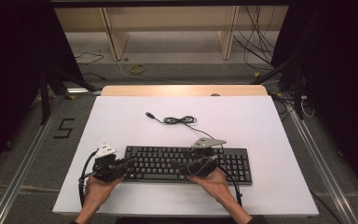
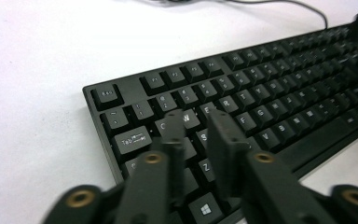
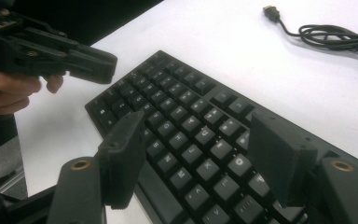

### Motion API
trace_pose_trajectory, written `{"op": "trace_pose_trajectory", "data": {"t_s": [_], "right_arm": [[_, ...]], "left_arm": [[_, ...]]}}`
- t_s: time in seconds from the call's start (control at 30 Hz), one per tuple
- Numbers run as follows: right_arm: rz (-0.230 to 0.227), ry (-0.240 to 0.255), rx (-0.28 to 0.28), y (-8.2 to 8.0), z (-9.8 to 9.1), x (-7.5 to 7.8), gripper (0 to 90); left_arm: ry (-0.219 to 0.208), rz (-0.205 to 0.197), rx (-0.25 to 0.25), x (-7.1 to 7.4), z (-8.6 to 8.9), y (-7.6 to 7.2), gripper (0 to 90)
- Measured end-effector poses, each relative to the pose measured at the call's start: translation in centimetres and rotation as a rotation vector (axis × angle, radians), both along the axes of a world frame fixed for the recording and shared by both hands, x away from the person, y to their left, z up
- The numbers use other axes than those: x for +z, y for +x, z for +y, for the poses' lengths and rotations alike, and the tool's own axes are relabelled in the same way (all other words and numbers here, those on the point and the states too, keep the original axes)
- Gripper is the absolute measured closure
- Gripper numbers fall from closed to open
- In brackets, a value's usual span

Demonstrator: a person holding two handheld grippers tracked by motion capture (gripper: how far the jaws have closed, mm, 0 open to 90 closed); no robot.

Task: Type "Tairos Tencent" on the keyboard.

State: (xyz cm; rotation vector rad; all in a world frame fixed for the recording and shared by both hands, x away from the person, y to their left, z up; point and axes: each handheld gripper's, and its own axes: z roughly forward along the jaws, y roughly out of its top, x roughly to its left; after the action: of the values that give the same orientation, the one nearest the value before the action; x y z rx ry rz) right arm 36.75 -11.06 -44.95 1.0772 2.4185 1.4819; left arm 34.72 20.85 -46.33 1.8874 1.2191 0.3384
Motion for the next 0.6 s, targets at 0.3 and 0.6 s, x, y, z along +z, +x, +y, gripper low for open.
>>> {"op": "trace_pose_trajectory", "data": {"t_s": [0.3,0.6], "right_arm": [[-0.025,0.021,-0.020,-0.9,-1.8,0.1,36.3],[-0.030,0.029,-0.027,-1.2,-2.6,0.0,35.9]], "left_arm": [[0.038,0.026,-0.019,-0.6,-0.5,0.9,88.6],[0.065,0.051,-0.027,-0.9,-1.0,1.3,88.7]]}}
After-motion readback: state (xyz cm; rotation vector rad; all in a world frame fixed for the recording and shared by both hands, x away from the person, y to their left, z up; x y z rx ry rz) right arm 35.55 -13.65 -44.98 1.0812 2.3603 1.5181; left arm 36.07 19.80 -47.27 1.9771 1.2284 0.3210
